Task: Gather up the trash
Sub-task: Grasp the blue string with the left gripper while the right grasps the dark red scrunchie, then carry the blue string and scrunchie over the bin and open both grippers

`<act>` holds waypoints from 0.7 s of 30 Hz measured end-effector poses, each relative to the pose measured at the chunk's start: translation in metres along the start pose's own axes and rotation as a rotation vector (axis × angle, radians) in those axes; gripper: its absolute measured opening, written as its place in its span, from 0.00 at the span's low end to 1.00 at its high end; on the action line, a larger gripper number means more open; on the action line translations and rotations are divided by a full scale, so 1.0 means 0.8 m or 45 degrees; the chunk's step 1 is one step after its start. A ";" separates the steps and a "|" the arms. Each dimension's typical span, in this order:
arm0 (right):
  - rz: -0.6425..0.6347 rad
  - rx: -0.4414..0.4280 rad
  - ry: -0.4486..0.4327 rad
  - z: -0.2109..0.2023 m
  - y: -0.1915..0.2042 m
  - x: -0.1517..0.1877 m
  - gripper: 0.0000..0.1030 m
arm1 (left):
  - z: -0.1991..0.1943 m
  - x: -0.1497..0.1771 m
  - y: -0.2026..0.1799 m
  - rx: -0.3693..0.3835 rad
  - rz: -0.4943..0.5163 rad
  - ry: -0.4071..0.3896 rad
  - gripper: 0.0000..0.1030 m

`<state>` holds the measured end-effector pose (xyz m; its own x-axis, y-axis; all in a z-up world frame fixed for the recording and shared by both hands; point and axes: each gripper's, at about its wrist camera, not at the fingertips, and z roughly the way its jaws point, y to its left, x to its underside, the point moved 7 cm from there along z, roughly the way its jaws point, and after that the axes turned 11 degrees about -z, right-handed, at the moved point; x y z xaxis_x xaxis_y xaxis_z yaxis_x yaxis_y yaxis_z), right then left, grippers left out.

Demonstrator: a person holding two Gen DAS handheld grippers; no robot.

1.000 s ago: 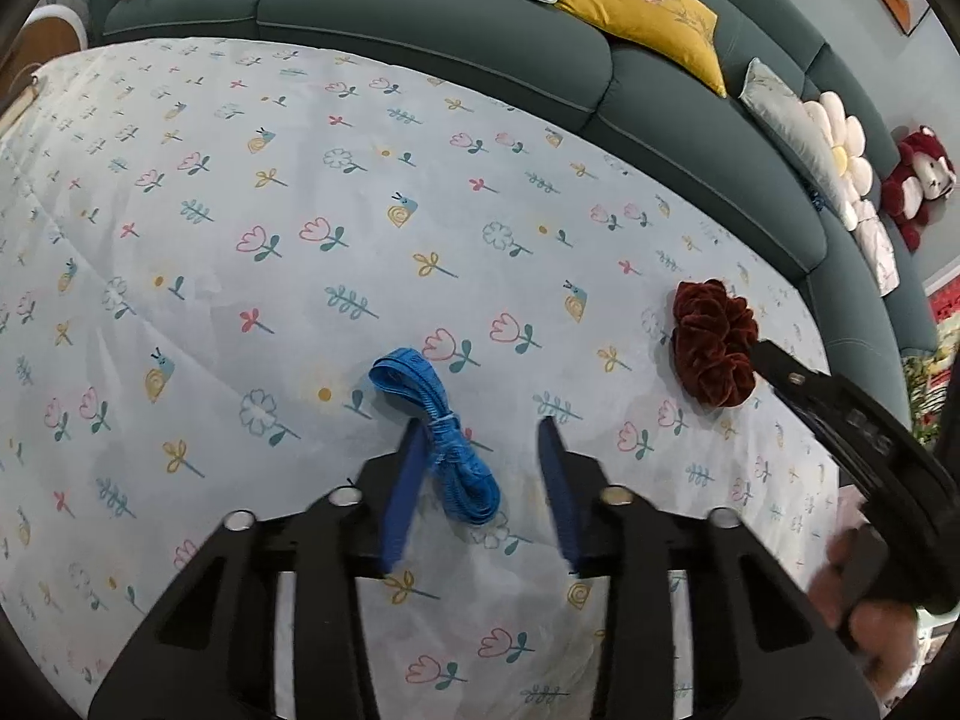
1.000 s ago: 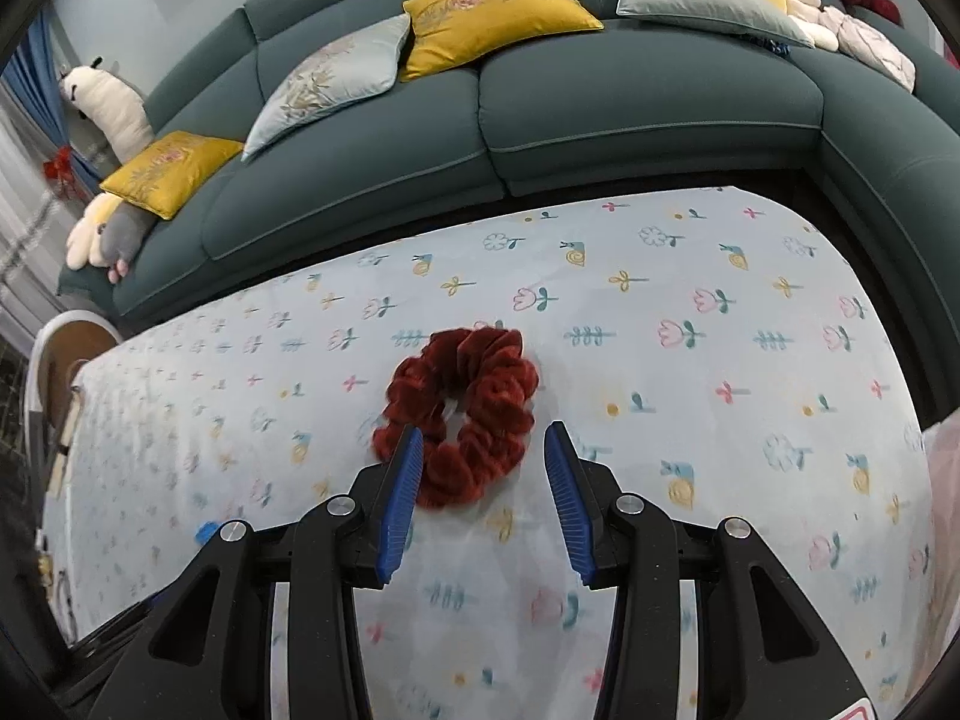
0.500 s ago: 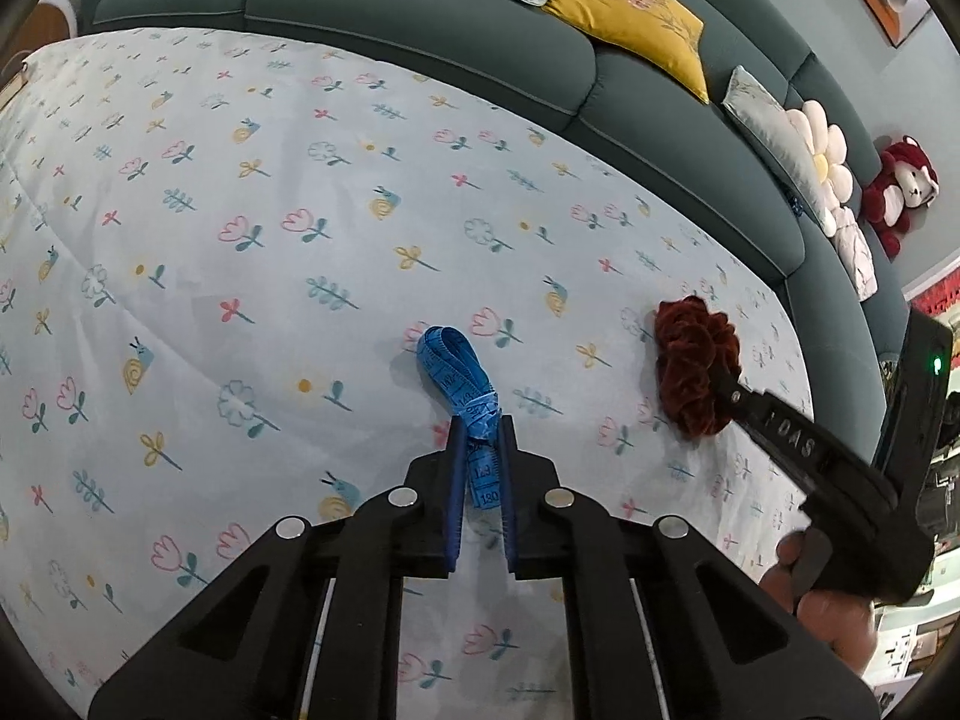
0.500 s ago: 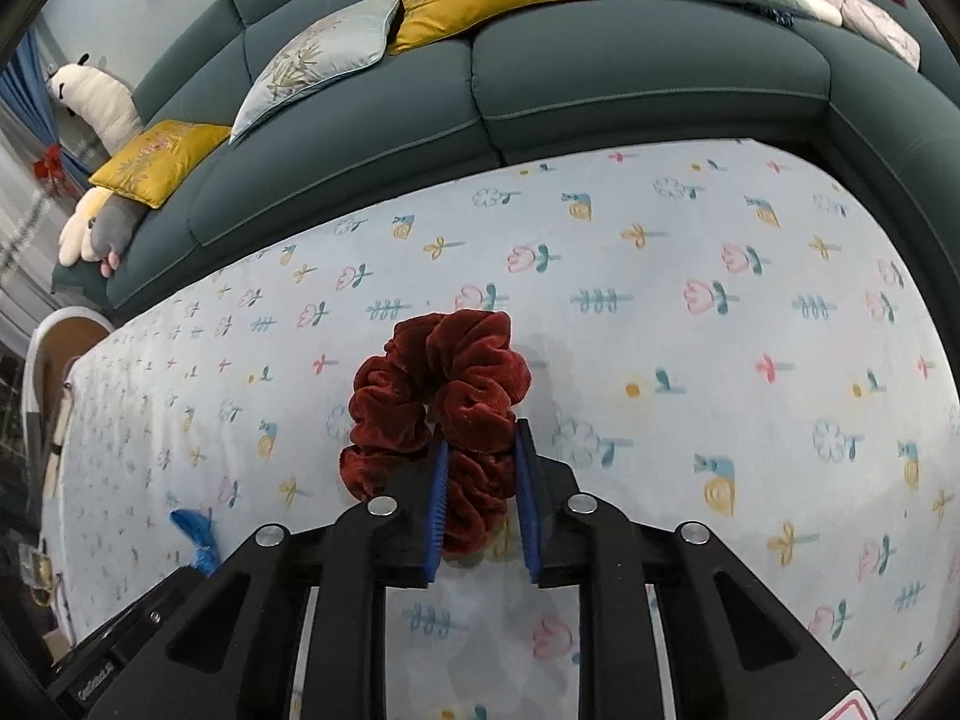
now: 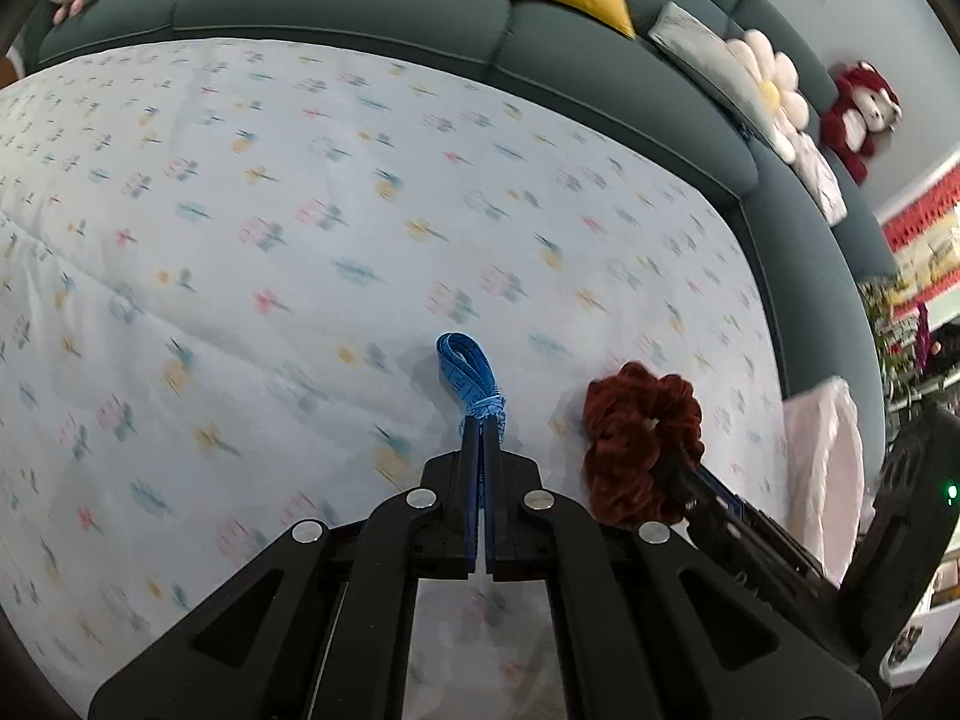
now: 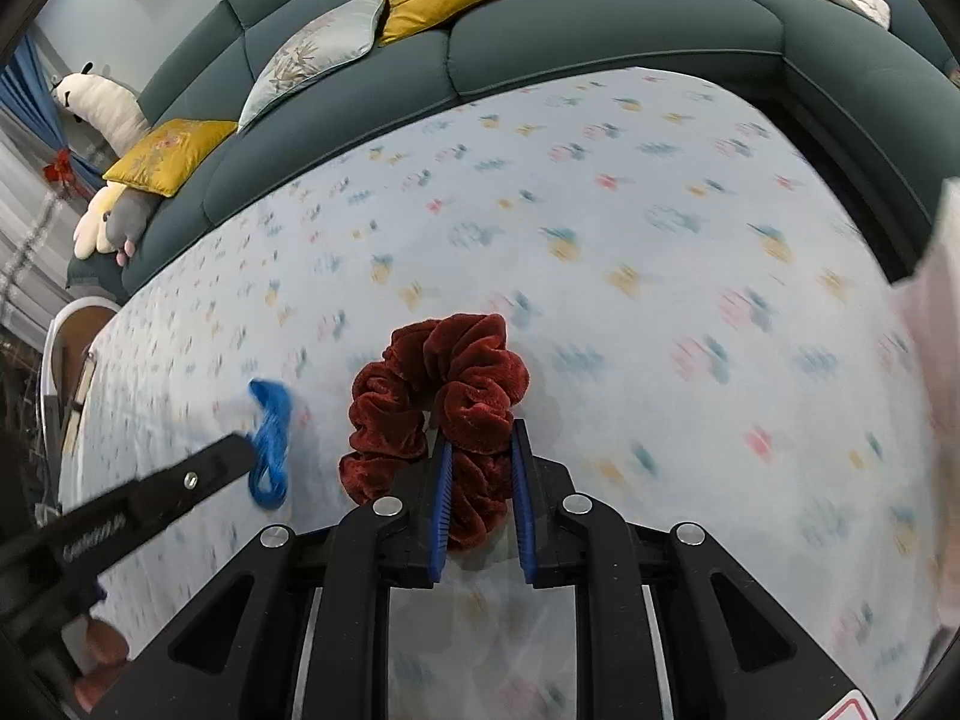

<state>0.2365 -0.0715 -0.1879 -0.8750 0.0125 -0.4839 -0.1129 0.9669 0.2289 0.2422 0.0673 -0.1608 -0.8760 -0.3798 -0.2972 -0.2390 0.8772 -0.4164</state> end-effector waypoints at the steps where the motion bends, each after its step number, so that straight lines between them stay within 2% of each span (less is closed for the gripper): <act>1: 0.014 0.000 -0.007 -0.008 -0.007 0.005 0.16 | -0.001 0.006 -0.007 0.002 0.012 0.004 0.00; 12: 0.119 0.057 -0.163 -0.119 -0.078 0.019 0.16 | -0.025 0.073 -0.109 0.063 0.160 0.018 0.00; 21: 0.232 0.106 -0.305 -0.204 -0.163 0.025 0.16 | -0.048 0.114 -0.202 0.101 0.325 -0.004 0.00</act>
<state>0.1574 -0.2387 -0.0897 -0.7401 0.2379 -0.6290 0.0832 0.9605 0.2654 0.1848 -0.0975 -0.0878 -0.9023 -0.1501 -0.4040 0.0235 0.9189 -0.3938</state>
